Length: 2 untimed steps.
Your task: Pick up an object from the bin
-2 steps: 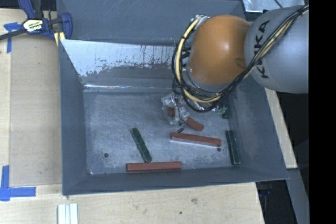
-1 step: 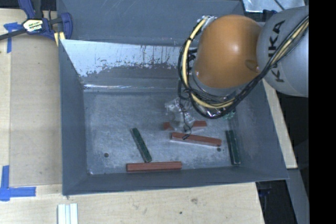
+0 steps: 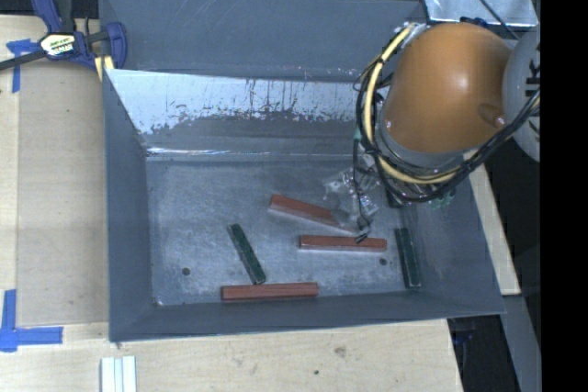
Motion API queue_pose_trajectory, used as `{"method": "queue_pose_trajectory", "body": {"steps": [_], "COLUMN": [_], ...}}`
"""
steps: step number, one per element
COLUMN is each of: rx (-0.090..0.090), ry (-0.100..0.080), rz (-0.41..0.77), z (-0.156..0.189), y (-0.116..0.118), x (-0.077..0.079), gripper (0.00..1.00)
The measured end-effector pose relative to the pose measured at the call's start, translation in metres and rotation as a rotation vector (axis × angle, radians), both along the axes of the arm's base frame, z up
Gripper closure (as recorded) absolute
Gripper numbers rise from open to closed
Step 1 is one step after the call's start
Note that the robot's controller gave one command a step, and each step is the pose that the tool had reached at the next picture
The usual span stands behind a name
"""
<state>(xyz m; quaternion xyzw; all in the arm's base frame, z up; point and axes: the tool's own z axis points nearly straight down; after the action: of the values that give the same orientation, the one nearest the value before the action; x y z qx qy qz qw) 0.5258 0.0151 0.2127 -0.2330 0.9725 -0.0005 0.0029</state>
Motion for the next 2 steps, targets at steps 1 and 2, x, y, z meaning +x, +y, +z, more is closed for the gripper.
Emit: {"method": "queue_pose_trajectory", "body": {"steps": [1,2], "rx": [0.002,0.004], "ry": [0.000,0.002], "rz": [-0.225,-0.236], "z": [-0.143,-0.142], "y": [0.052,0.013], "x": [0.061,0.064], "gripper": [0.00,0.00]}}
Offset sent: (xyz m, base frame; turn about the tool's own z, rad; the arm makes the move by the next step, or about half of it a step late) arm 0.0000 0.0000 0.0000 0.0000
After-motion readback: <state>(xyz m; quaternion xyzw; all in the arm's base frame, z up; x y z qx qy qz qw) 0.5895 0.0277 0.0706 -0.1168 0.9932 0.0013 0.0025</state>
